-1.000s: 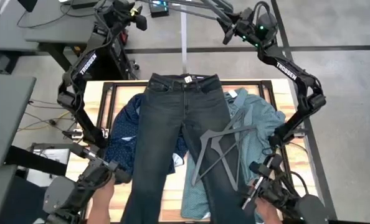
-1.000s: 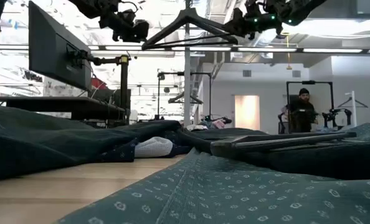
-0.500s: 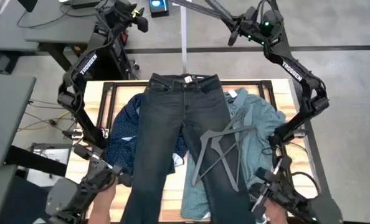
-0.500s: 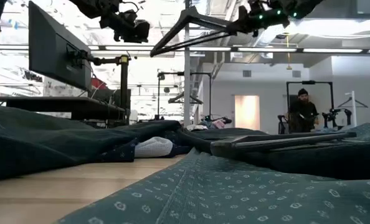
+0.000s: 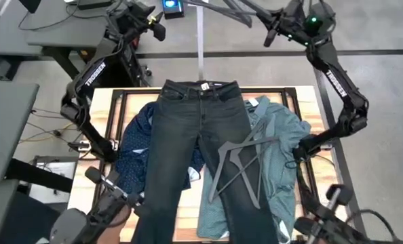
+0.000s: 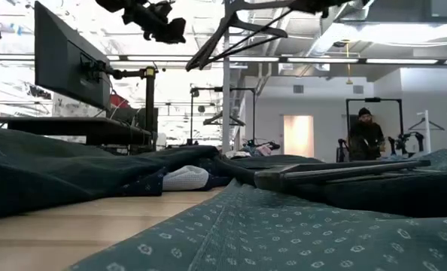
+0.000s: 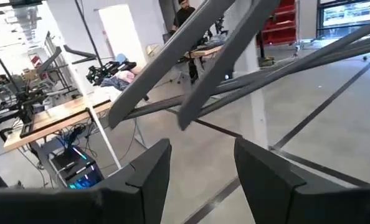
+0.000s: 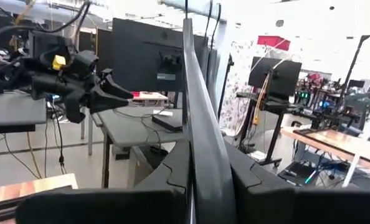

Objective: Hang clothes
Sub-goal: Remove the gray hanger from the rack, then hang the black pants on the rack

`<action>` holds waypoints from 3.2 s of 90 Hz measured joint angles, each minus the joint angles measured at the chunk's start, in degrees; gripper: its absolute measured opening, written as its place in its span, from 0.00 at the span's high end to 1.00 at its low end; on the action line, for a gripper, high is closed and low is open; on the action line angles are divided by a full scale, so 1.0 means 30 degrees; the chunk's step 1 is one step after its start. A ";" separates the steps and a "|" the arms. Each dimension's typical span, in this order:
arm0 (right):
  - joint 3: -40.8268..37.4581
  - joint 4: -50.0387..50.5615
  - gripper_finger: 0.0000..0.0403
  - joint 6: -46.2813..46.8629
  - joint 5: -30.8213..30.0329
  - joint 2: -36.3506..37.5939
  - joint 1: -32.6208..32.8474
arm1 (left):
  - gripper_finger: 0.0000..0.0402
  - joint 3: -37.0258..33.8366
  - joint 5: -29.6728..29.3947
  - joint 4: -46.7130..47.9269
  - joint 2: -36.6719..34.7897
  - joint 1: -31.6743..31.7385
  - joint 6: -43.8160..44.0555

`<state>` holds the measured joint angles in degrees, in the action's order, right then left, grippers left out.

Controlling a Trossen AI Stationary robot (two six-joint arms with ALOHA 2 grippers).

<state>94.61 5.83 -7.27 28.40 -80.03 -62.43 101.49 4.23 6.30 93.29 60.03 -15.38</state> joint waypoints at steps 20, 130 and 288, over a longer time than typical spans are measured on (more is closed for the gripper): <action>0.0000 0.1708 0.93 -0.0261 -0.0015 0.1920 0.0367 | 0.60 0.0000 -0.0007 0.0746 -0.1205 -0.0306 -0.0017; -0.2175 1.6705 0.93 0.8186 -0.0947 1.1837 0.5635 | 0.60 0.0000 -0.9535 1.4280 -0.4366 -1.6024 0.6038; -1.2910 1.2802 0.58 1.2343 -0.0604 1.5206 0.9906 | 0.60 -0.5271 -0.2913 1.3586 -0.0079 -1.8394 0.9784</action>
<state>55.88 44.24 29.76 26.59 -34.41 -32.72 85.68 -4.51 47.06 93.06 4.85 13.98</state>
